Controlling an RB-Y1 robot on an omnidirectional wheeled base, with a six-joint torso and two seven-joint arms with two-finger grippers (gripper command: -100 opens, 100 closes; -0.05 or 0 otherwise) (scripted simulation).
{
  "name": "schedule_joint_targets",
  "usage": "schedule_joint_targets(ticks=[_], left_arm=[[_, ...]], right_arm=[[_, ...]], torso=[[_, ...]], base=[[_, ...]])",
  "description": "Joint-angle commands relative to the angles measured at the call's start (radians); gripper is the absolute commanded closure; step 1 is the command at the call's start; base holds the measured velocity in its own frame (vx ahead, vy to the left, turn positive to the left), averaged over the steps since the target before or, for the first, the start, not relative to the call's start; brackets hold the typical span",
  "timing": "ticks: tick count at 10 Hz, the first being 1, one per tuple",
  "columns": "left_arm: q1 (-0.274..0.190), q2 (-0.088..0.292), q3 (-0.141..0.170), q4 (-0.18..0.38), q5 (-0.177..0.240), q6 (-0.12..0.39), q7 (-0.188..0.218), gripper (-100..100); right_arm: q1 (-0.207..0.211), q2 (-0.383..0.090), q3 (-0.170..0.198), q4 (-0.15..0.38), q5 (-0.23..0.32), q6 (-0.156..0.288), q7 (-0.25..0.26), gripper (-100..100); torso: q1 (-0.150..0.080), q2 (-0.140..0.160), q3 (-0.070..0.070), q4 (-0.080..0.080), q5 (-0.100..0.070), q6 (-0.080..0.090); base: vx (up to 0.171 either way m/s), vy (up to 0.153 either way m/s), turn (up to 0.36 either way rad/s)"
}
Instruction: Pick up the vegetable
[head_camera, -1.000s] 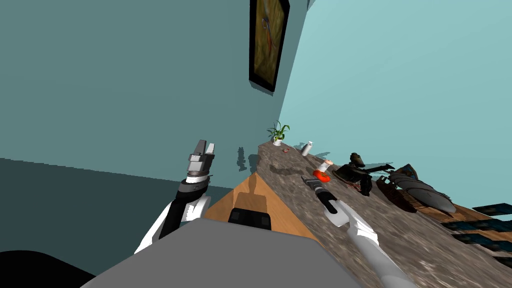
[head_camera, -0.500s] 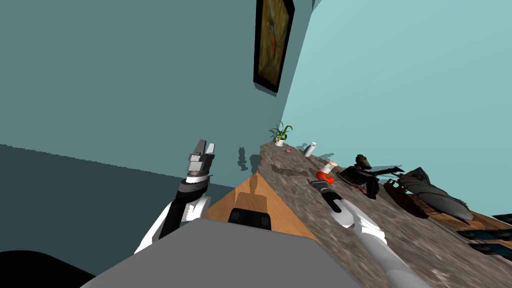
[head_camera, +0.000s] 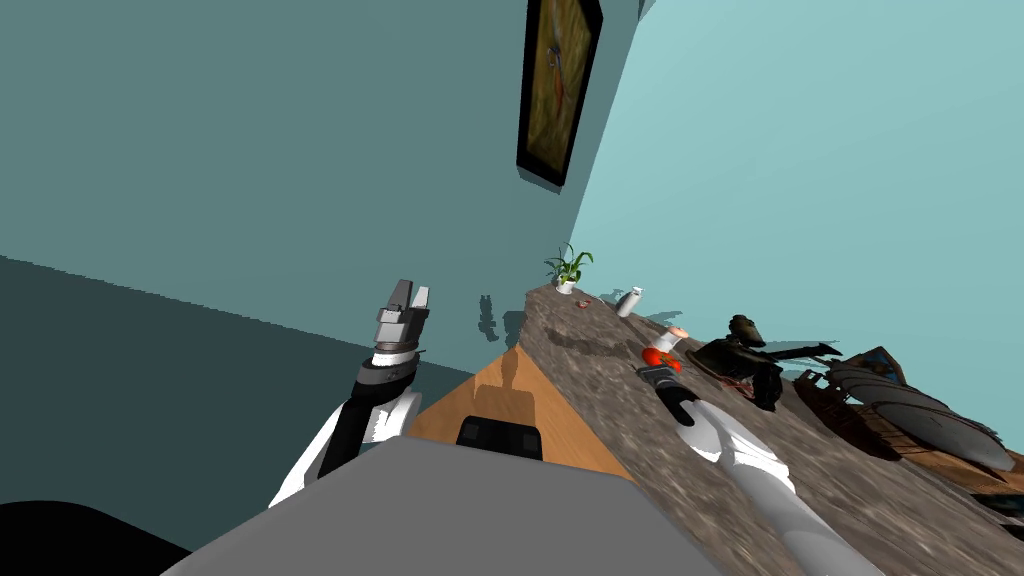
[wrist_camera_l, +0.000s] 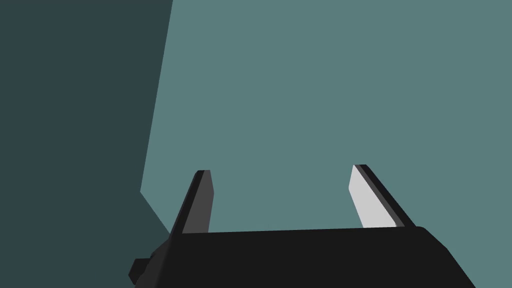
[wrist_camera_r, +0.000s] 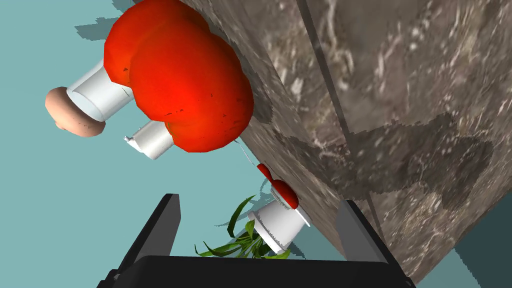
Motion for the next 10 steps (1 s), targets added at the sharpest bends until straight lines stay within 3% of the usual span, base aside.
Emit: schedule_joint_targets(ticks=[1,4,7,8,9,10], left_arm=[[0.0,0.0,0.0,0.0,0.0,0.0,0.0,0],[0.0,0.0,0.0,0.0,0.0,0.0,0.0,0],[0.0,0.0,0.0,0.0,0.0,0.0,0.0,0],[0.0,0.0,0.0,0.0,0.0,0.0,0.0,0],[0.0,0.0,0.0,0.0,0.0,0.0,0.0,0],[0.0,0.0,0.0,0.0,0.0,0.0,0.0,0]], right_arm=[[-0.016,-0.022,0.0,0.046,0.017,0.022,0.032,-100],[-0.038,-0.042,0.002,0.109,0.039,0.053,0.072,-100],[-0.043,-0.043,0.007,0.14,0.046,0.066,0.089,-100],[-0.036,-0.049,0.011,0.121,0.037,0.066,0.079,-100],[-0.036,-0.05,0.012,0.123,0.037,0.068,0.08,0],[-0.007,-0.036,-0.017,0.091,0.076,0.032,0.07,-100]], torso=[[0.0,0.0,0.0,0.0,0.0,0.0],[-0.002,-0.002,-0.001,0.0,0.0,0.0],[-0.003,-0.002,-0.001,0.0,-0.001,0.0],[-0.004,-0.004,-0.002,-0.001,-0.001,0.0],[-0.003,-0.003,-0.002,-0.001,-0.001,0.0],[-0.002,-0.001,-0.001,0.0,-0.001,0.0]], base=[[0.003,0.011,0.072],[0.024,-0.007,0.062],[0.035,-0.028,0.032],[0.032,-0.03,0.015],[0.0,0.0,0.0],[0.117,-0.01,-0.28]])
